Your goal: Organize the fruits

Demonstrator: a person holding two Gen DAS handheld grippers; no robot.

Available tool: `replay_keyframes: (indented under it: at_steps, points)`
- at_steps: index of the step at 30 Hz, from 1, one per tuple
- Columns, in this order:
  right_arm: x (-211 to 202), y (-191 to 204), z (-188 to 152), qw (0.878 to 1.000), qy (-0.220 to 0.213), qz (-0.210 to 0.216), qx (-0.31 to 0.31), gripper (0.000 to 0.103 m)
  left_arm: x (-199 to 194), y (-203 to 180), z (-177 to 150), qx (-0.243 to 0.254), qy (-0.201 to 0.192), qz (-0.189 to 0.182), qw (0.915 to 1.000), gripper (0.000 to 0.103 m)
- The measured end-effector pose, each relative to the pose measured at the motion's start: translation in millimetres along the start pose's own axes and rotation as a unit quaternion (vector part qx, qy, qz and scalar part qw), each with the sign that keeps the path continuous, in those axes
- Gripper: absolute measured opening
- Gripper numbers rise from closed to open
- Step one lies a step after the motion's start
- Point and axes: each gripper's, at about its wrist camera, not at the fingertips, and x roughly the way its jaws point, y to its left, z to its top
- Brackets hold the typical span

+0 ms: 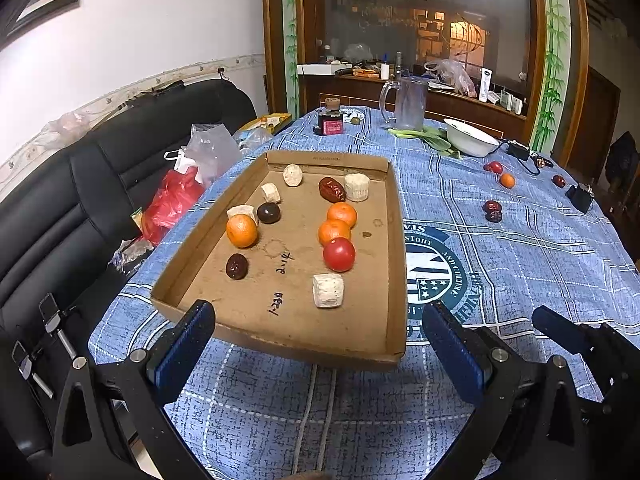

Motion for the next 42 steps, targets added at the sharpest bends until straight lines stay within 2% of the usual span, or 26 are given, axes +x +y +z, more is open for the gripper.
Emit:
replay_keyframes:
  at_steps: [34,42]
  points:
    - [9,2,-5,1.000,0.010,0.000,0.000,0.070,12,1,-8,-0.012,0.020,-0.001,0.9997,0.103]
    - [9,4,-5,1.000,0.010,0.001,-0.006,0.070,9,10,-3,-0.023,0.003,0.010,0.9997,0.103]
